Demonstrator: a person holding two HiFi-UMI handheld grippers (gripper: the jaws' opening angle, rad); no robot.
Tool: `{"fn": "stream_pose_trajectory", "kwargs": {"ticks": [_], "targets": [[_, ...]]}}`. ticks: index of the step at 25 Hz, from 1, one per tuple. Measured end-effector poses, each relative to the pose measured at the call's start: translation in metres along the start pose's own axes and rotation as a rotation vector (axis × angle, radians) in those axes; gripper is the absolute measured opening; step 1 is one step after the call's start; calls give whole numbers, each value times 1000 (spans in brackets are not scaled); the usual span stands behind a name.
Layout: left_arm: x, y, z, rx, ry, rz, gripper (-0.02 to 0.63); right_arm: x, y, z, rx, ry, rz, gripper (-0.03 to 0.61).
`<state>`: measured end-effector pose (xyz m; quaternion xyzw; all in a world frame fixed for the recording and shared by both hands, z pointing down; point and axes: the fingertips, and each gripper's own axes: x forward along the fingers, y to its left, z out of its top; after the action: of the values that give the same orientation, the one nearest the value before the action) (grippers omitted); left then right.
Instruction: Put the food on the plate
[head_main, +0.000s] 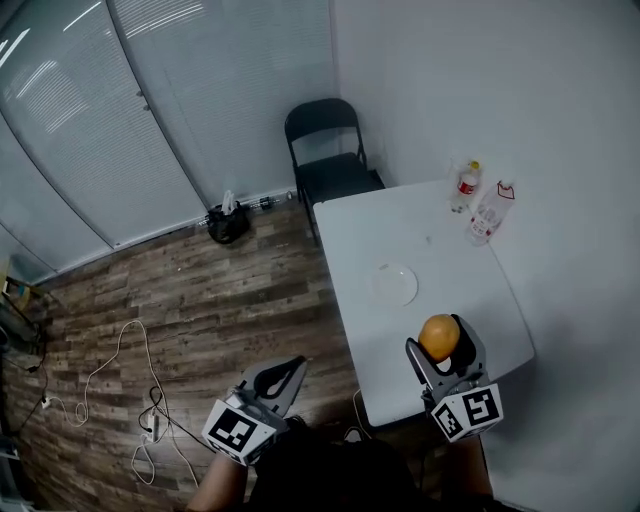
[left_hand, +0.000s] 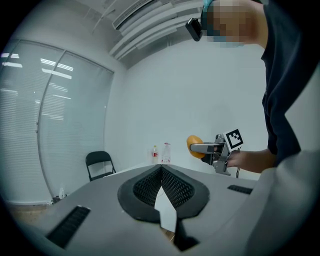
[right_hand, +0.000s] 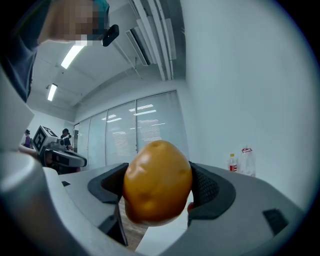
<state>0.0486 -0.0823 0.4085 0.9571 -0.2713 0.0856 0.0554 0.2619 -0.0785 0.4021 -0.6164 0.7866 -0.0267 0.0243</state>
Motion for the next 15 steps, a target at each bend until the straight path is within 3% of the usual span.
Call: {"fn": "stream_pose_trajectory", "kwargs": {"ticks": [7,15], "targets": [[55,62,0,-38,-31,-119,20,52,-20,-8,-18,24,-87,396],[118,196,39,3,-63,-268,20,163,-17,11,-22,13,-265,396]]}}
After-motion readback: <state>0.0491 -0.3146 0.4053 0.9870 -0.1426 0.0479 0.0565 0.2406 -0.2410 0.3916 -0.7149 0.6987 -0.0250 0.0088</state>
